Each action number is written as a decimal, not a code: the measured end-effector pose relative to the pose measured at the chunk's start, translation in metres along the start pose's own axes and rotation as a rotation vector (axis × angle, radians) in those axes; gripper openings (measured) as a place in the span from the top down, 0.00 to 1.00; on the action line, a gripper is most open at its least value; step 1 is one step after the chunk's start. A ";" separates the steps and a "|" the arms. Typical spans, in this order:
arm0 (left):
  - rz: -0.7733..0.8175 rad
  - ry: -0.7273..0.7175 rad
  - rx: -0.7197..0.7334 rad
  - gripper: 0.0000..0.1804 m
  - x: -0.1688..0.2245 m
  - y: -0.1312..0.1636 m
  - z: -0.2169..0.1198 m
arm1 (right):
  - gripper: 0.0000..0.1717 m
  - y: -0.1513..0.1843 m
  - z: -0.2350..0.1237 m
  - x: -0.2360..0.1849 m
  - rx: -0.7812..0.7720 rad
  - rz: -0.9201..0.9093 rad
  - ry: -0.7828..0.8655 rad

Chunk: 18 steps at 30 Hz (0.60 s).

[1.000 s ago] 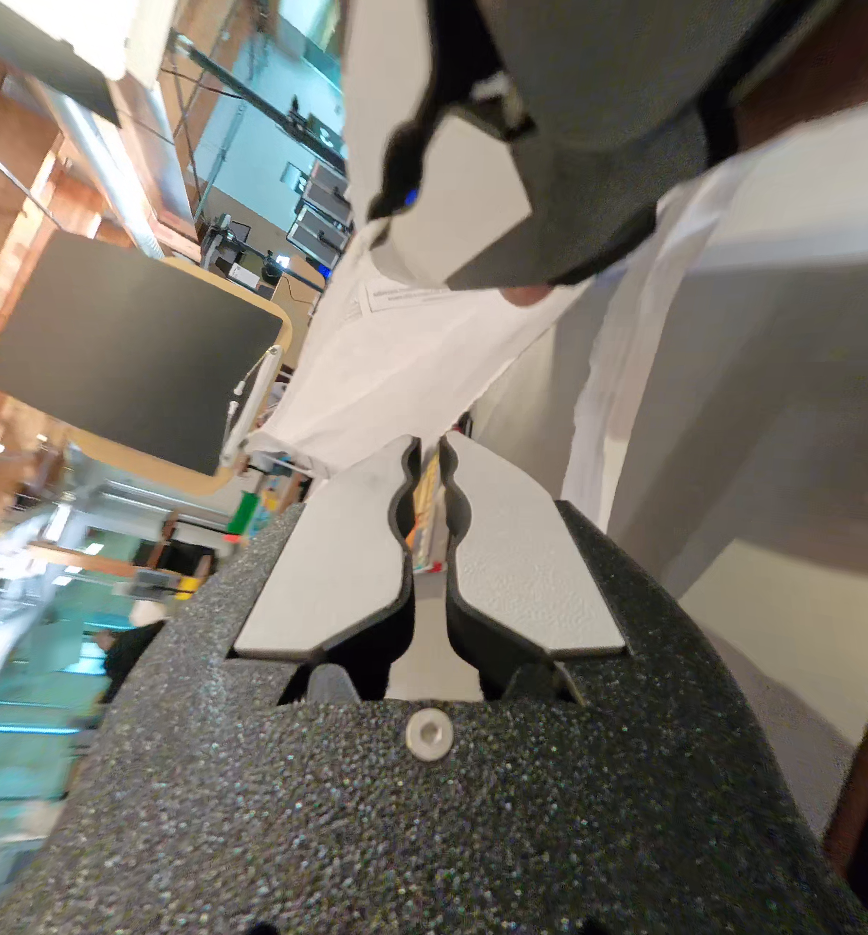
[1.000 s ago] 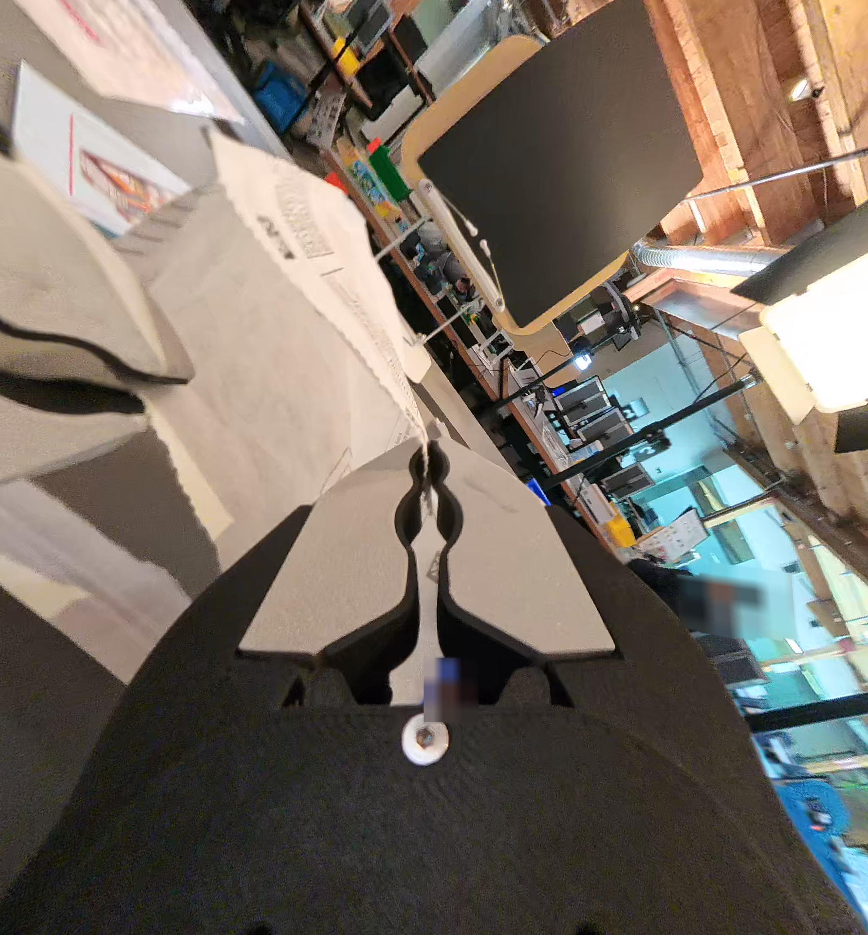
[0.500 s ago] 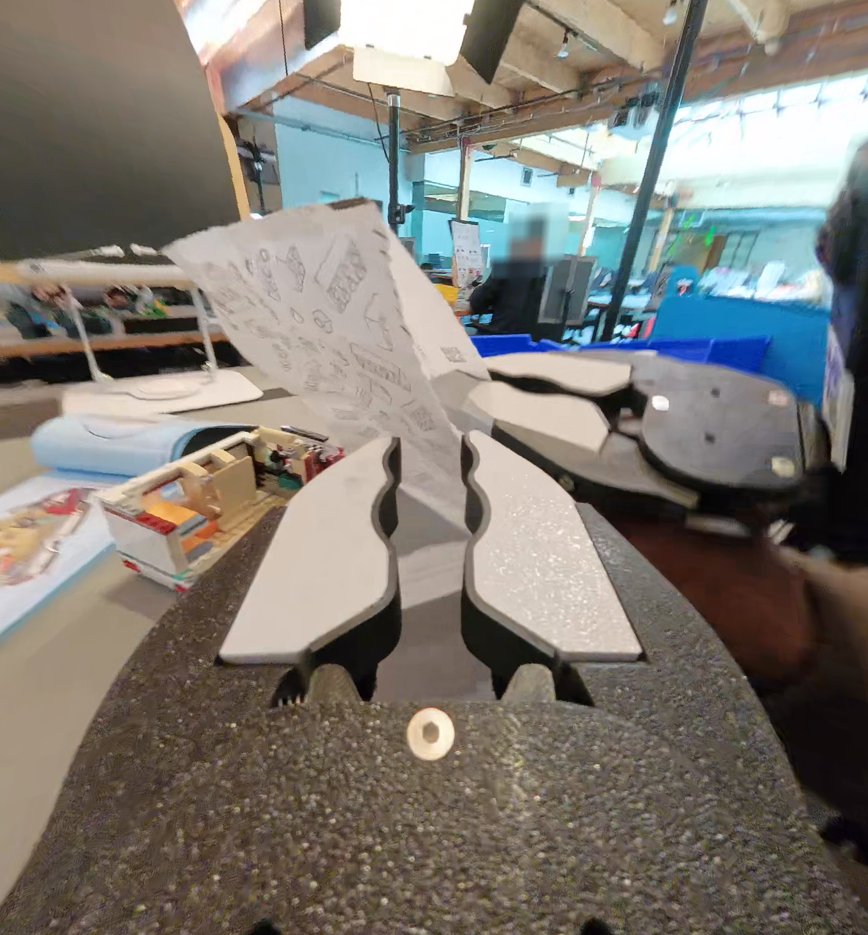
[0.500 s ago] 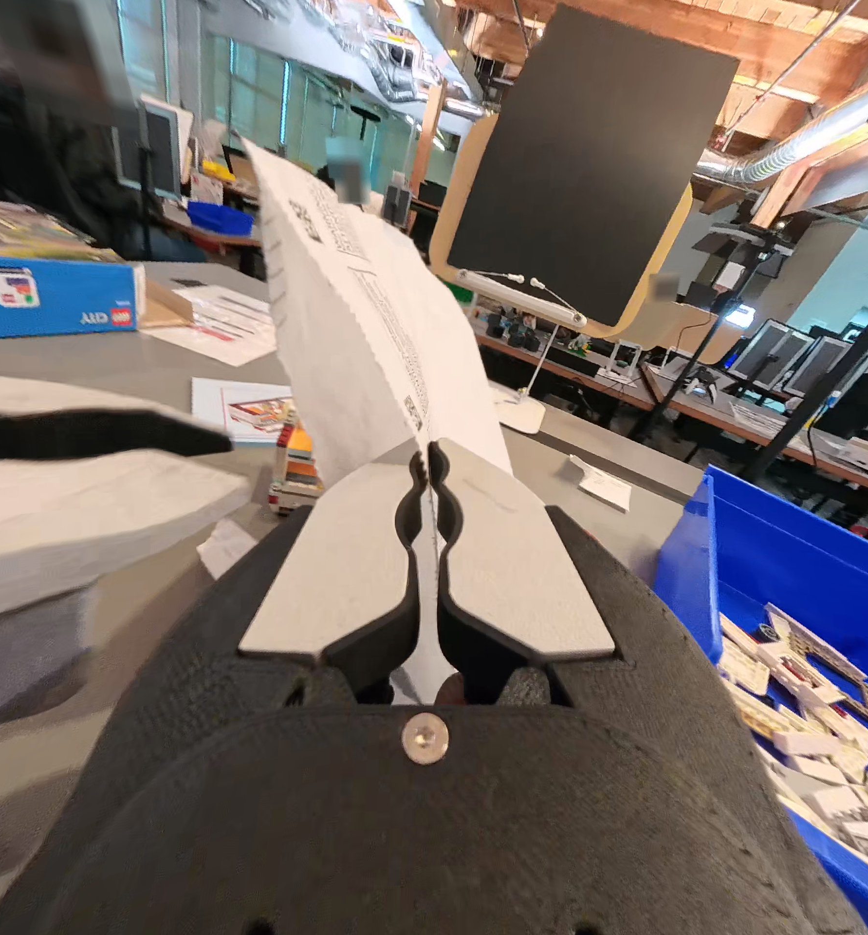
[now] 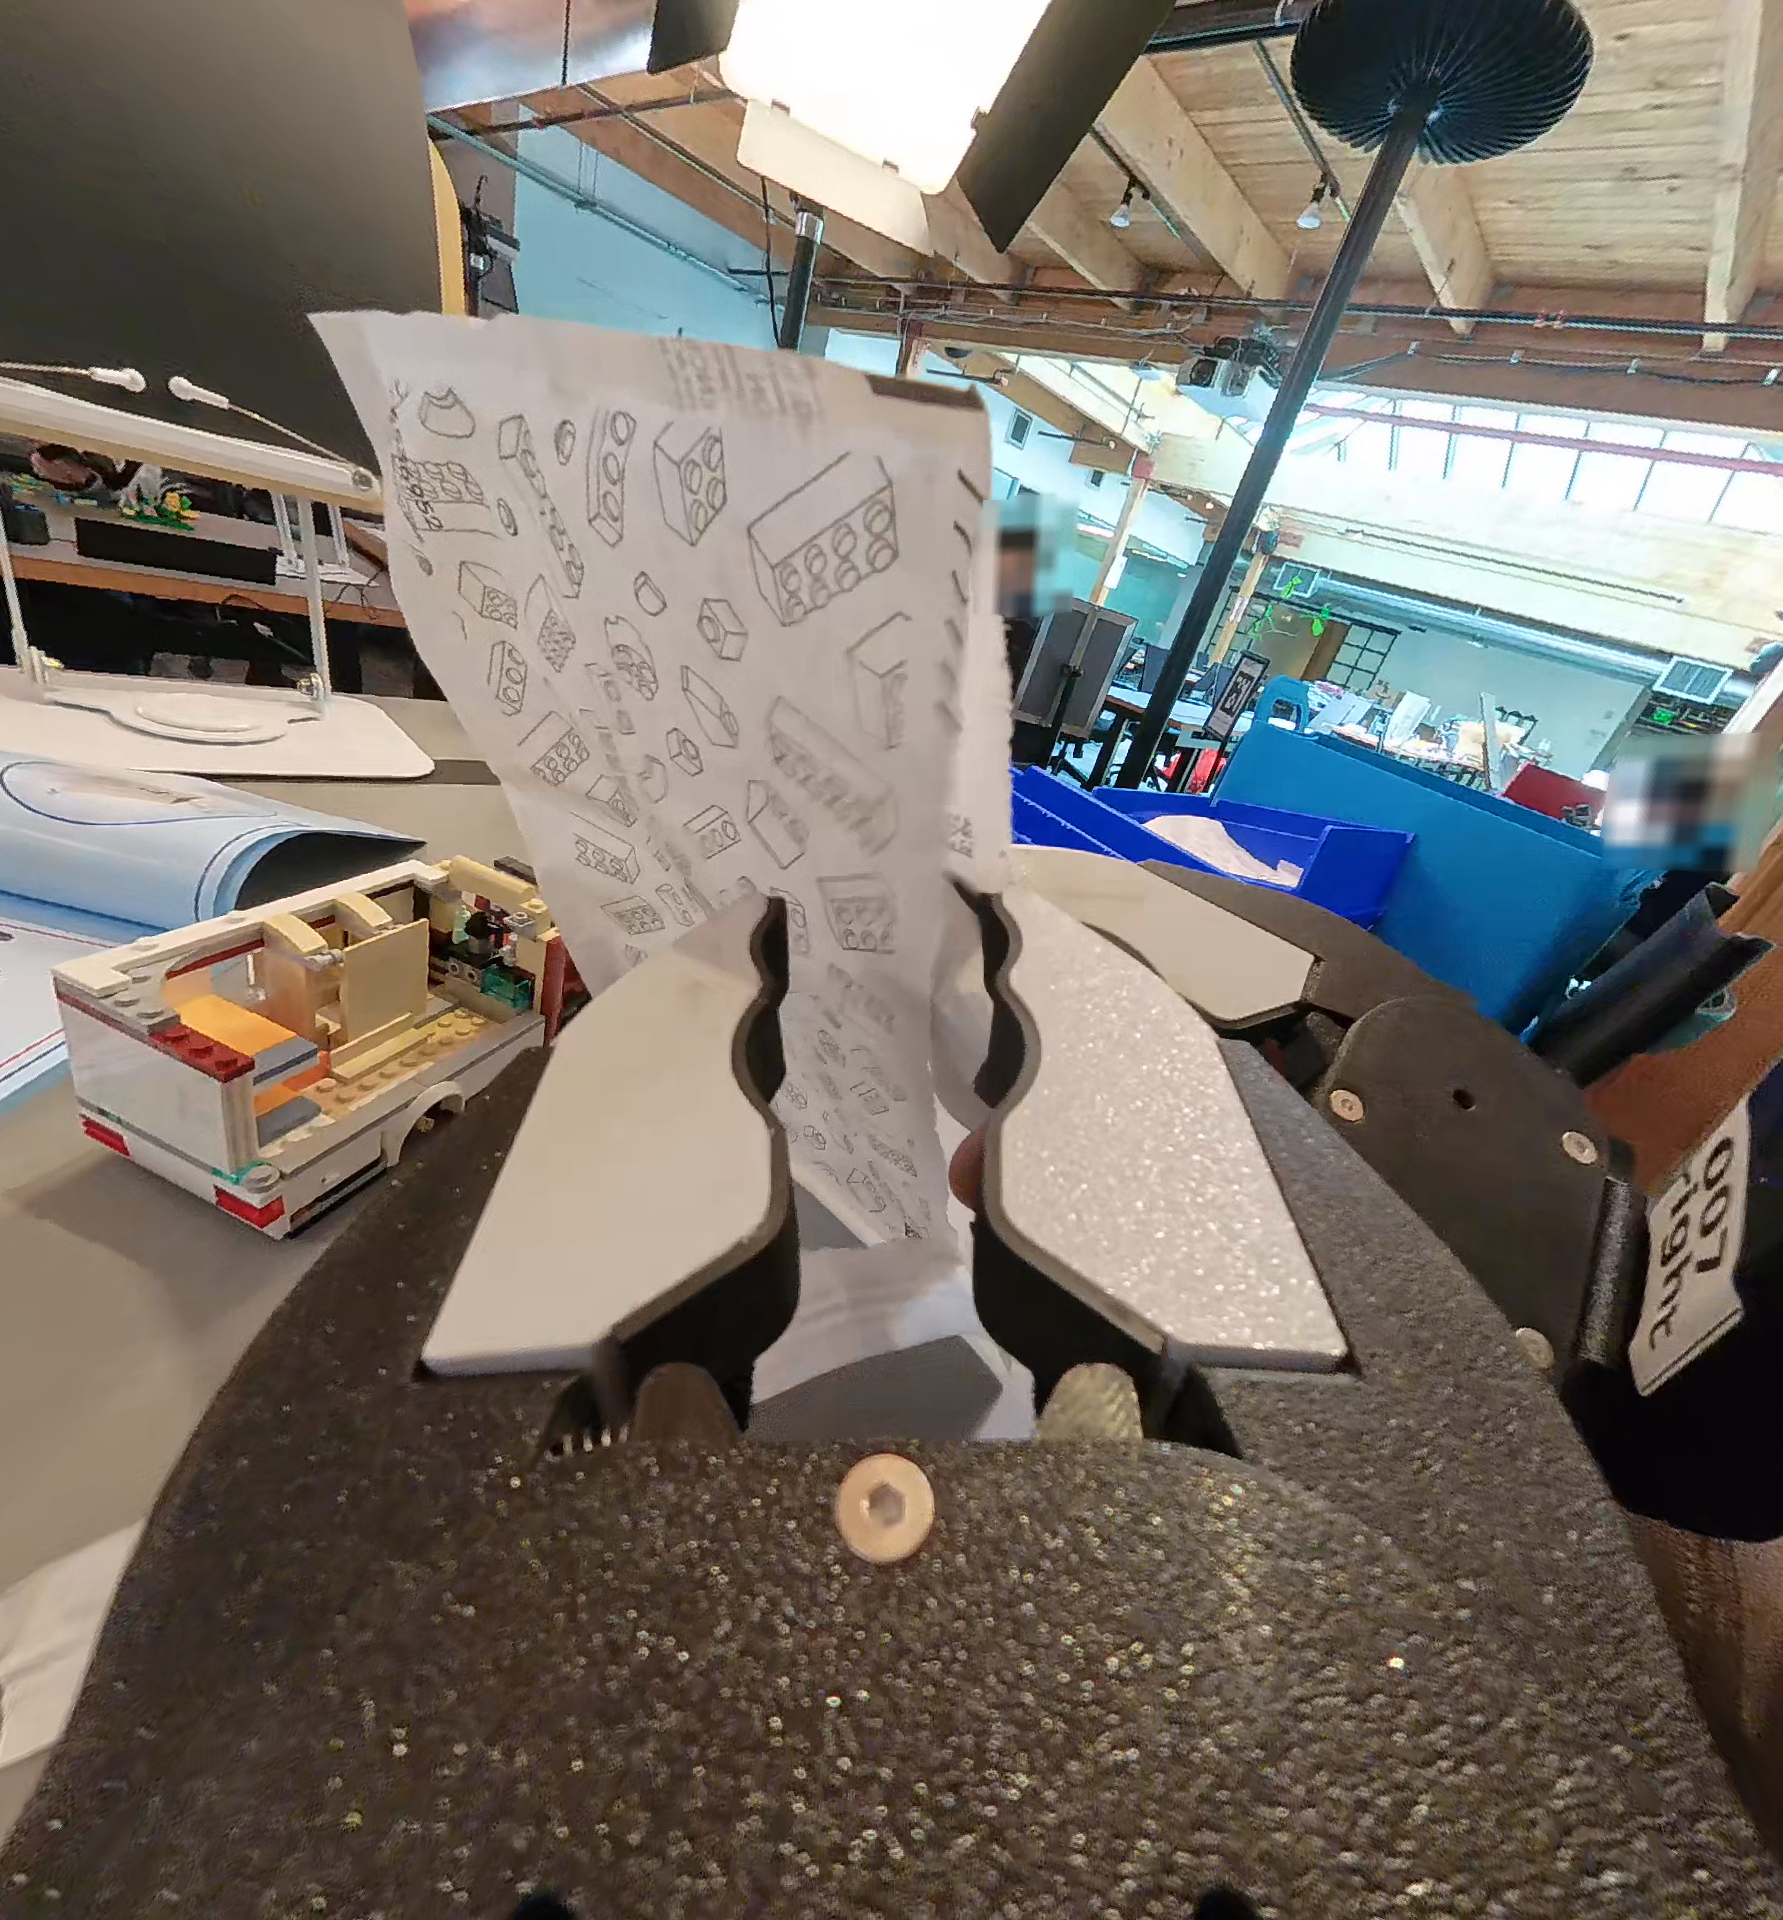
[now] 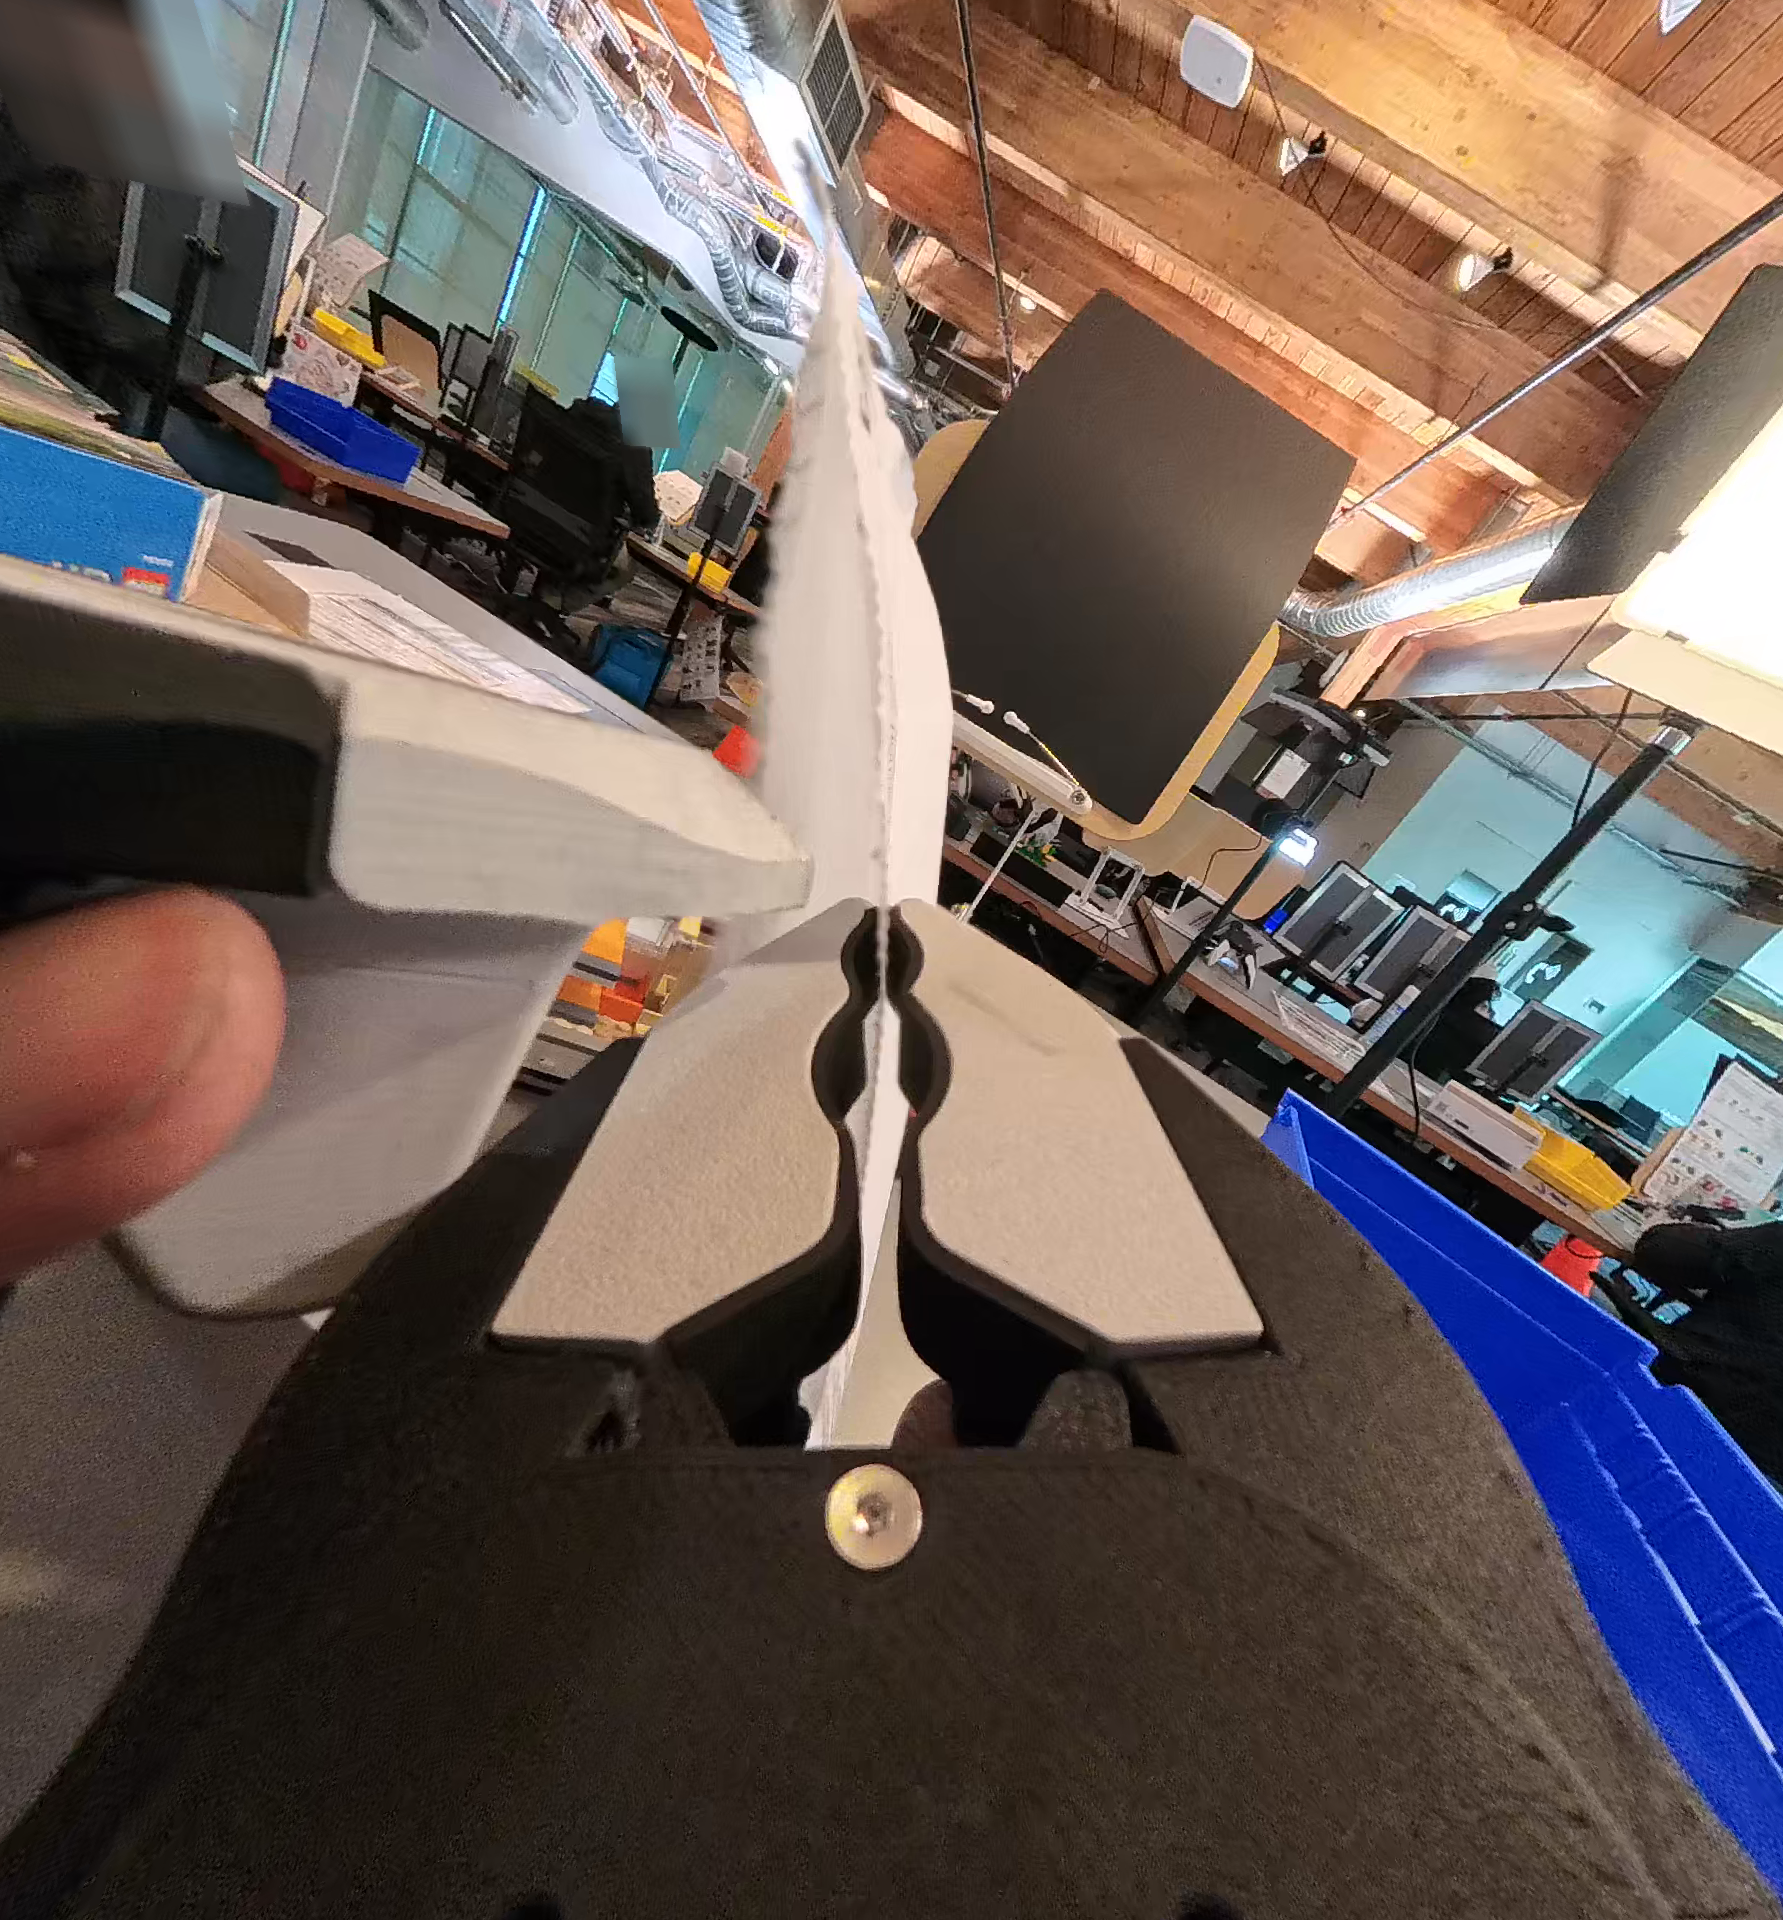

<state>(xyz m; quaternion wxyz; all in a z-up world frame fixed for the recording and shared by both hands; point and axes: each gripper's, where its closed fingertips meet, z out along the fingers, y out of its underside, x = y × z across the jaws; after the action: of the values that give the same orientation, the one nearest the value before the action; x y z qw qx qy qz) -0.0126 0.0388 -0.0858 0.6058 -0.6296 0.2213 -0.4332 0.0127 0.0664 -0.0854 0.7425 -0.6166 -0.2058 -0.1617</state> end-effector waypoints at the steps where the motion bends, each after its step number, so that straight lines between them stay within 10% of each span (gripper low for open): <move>1: -0.001 0.005 0.004 0.80 0.001 -0.001 -0.001 | 1.00 0.000 0.000 -0.001 0.000 0.007 -0.004; 18: -0.062 -0.073 -0.041 0.88 -0.038 0.010 0.006 | 1.00 -0.019 -0.013 -0.026 0.133 -0.126 -0.037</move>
<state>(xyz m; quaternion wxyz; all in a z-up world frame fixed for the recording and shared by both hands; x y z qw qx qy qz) -0.0257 0.0712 -0.1057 0.5868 -0.6638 0.1884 -0.4238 -0.0176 0.0500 -0.0848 0.7661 -0.5548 -0.2683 -0.1826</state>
